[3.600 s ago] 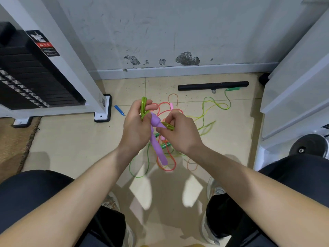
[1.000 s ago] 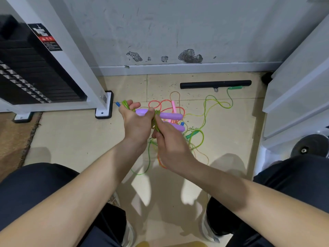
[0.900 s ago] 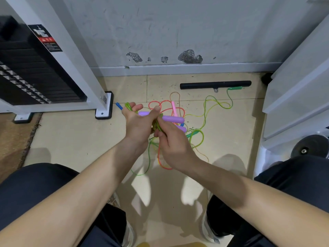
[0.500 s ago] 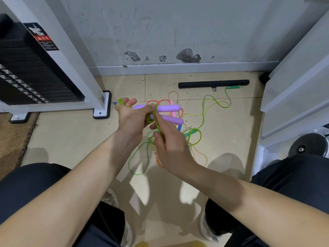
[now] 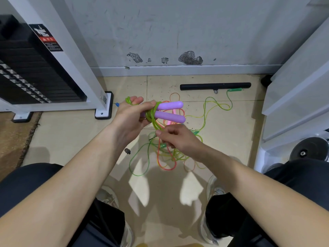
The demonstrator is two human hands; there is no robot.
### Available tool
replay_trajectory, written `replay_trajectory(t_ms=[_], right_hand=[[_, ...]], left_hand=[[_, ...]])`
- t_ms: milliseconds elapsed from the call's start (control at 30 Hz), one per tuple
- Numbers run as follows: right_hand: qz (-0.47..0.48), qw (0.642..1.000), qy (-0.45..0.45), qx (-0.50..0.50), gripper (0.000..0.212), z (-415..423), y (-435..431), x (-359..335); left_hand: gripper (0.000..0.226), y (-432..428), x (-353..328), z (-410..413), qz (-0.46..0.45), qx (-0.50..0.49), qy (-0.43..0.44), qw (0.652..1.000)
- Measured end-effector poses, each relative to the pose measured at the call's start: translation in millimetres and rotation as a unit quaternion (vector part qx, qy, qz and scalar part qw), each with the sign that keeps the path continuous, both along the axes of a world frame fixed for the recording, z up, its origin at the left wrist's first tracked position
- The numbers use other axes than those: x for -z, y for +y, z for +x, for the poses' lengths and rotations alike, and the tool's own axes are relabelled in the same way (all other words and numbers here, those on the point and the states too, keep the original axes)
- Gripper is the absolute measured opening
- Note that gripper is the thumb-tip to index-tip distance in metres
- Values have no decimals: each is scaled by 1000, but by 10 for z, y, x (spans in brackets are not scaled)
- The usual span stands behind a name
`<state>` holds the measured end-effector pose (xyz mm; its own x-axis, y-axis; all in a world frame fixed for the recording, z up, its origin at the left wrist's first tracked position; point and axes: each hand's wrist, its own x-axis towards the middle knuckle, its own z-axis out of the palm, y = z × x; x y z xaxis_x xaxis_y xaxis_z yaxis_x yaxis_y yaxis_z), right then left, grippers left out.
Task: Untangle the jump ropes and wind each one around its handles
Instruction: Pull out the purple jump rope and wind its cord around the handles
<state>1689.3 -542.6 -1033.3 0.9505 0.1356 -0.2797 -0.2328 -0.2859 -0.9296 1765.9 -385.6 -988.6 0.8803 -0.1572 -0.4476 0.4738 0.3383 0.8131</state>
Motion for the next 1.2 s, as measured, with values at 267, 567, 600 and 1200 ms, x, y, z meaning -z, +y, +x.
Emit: replay_trajectory(t_ms=[267,567,600,1200], right_hand=[[-150,980,12,-132,54,208,-468,-118],[-241,963,-61,-101,23,254,-533,-186],[-316,941,-64,-100,39,250,-550,-185],[-39,995,-91,-24,36,-163,294,-119]], left_hand=[[64,152,-143,23,83,146,-77,983],[84,225,-156,-60,192,254,-168,933],[85,233,-148,-58,200,260,-173,929],[61,-2,161,-113,344,-113,-246,899]])
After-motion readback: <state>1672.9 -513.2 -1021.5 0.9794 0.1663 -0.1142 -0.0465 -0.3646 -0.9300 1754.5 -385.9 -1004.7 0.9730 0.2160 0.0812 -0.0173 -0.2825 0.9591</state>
